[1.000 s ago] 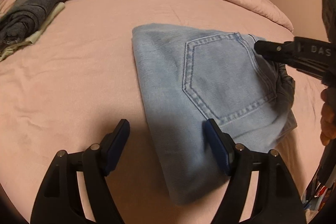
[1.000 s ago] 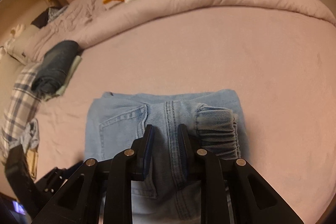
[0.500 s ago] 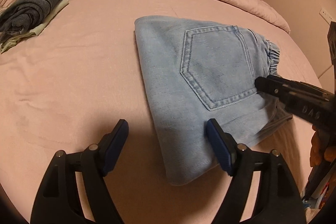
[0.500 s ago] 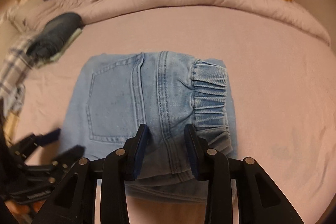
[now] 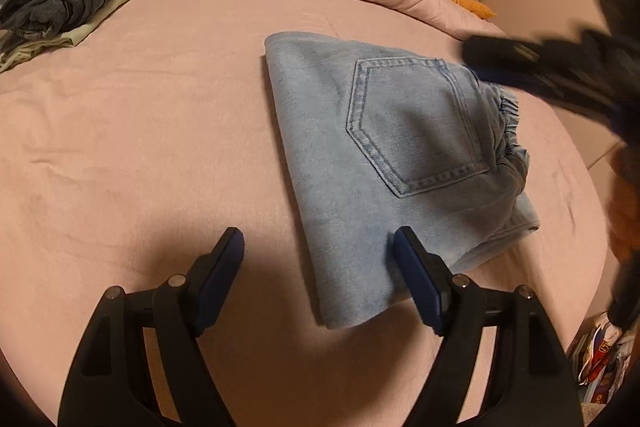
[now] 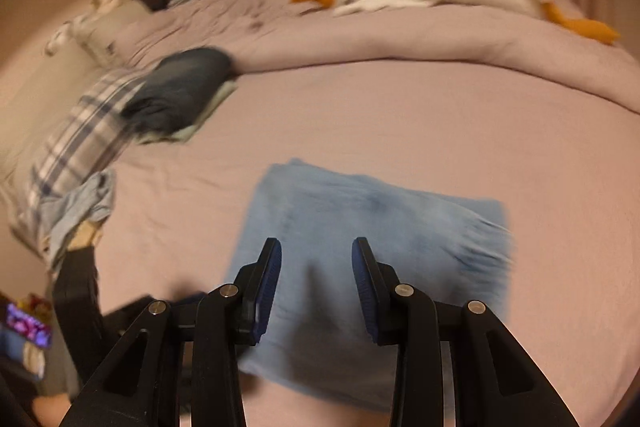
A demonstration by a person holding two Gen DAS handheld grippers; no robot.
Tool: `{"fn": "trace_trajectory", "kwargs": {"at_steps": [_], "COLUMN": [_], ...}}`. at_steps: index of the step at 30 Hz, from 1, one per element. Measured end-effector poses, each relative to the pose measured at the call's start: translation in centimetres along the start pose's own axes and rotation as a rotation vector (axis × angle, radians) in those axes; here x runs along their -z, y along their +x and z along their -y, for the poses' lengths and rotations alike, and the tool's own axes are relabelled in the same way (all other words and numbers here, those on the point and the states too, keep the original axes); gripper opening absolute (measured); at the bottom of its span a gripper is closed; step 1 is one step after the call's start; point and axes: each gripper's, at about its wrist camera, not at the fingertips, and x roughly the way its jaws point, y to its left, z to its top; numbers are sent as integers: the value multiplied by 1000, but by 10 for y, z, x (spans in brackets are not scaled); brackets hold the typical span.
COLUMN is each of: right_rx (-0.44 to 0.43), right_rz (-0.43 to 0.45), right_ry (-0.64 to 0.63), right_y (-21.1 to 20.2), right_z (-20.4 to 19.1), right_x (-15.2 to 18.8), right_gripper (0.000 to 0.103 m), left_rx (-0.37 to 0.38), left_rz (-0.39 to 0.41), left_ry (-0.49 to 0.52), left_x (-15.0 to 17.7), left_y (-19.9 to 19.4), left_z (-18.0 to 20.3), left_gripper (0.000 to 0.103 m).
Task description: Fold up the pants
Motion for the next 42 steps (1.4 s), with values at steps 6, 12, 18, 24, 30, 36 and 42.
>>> {"fn": "trace_trajectory", "kwargs": {"at_steps": [6,12,18,24,30,36,42], "right_rx": [-32,75,-2,-72,54,174,51], "right_rz": [-88,-247,-276,-118,-85,-122,-106], "right_ry": [-106,-187,-44,45,-4,-55,78], "right_y": [58,112,114,42,-18,-7,-31], "right_z": [-27,-33,-11,3,27,29,43], "right_x": [-26,-31,-41,-18,42,78,74], "right_gripper": [36,25,23,23,24,23,32], "left_rx": [23,26,7,-19,-44,-76,-73], "left_rz": [16,10,14,5,7,5,-7], "left_ry": [14,52,75,71,80,90,4], "left_x": [6,6,8,10,14,11,10], "left_y": [-3,-1,-3,-5,-6,-2,-10], "left_z": [-3,2,9,14,19,15,-1], "left_gripper": [77,57,55,57,58,64,79]}}
